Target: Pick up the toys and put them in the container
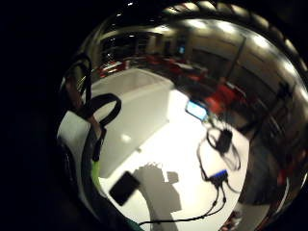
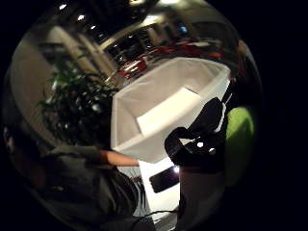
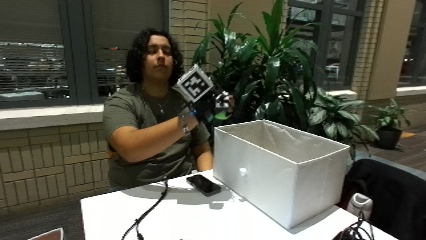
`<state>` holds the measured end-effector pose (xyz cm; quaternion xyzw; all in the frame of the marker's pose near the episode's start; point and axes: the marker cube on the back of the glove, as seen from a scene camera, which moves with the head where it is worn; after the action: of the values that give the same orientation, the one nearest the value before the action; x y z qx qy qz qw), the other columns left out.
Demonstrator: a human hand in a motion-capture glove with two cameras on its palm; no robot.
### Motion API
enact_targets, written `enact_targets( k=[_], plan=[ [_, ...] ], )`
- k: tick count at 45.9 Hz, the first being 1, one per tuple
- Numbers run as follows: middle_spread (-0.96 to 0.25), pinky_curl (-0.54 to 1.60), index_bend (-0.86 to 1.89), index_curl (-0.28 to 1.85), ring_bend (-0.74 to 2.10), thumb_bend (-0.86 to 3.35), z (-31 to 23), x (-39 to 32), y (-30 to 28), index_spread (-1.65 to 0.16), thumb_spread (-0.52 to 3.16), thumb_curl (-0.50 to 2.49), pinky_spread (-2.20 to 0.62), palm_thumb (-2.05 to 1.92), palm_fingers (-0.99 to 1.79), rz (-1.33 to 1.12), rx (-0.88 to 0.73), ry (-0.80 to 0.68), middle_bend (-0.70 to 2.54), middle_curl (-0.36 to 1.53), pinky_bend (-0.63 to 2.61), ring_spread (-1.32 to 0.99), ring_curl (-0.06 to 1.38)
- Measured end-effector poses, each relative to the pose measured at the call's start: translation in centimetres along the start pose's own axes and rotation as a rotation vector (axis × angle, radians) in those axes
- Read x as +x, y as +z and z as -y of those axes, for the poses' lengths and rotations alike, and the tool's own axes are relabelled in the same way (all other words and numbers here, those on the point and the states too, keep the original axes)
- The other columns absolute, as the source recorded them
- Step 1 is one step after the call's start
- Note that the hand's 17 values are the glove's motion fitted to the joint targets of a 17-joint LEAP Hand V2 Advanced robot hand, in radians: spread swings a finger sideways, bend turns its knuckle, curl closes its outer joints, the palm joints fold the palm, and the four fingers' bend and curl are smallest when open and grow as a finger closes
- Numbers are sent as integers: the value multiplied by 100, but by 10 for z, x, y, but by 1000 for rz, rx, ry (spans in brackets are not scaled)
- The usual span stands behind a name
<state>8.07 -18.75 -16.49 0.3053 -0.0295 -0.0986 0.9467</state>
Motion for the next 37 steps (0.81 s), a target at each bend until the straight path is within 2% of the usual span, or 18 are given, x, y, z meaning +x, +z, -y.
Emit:
enact_targets(
  k=[4, 11, 15, 18, 21, 23, 25, 26, 31, 37],
  plan=[
    [-37, 45, 41, 45, 112, 20, 50, -34, 4, -41, 127, 52, -41, 52, 112, -26, -7, -16, 88, 57, 98, -43, 50],
    [-38, 47, 45, 52, 114, 18, 118, -37, 44, -42, 127, 57, -42, 50, 108, -115, -70, 58, 91, 63, 102, -43, 53],
    [-39, 47, 46, 56, 115, 18, 143, -41, 71, -42, 127, 60, -42, 49, 105, -6, -151, 123, 91, 66, 103, -42, 54],
    [-39, 47, 46, 59, 115, 16, 150, -28, 90, -43, 127, 62, -43, 47, 100, -47, -257, 154, 88, 67, 103, -43, 54],
    [-38, 47, 44, 62, 112, 10, 148, -15, 100, -42, 134, 57, -43, 34, 81, -119, -346, 160, 76, 65, 103, -42, 54],
    [-38, 48, 47, 64, 103, 3, 147, -15, 98, -41, 139, 50, -38, 20, 53, -65, -365, 165, 67, 63, 101, -40, 53],
    [-34, 51, 47, 66, 89, -6, 143, -16, 92, -41, 133, 45, -29, 6, 11, 14, -360, 177, 53, 59, 104, -35, 52],
    [-32, 52, 48, 67, 83, -9, 140, -16, 87, -41, 129, 44, -26, 1, 3, 47, -358, 179, 51, 58, 106, -33, 51],
    [-28, 44, 44, 59, 67, -9, 105, -18, 61, -45, 120, 39, -16, -9, 3, 81, -386, 155, 43, 52, 103, -29, 40],
    [-22, 38, 41, 55, 64, -11, 23, -13, 13, -44, 112, 33, -7, -14, -2, -137, -458, 23, 36, 49, 92, -25, 35]
  ],
)
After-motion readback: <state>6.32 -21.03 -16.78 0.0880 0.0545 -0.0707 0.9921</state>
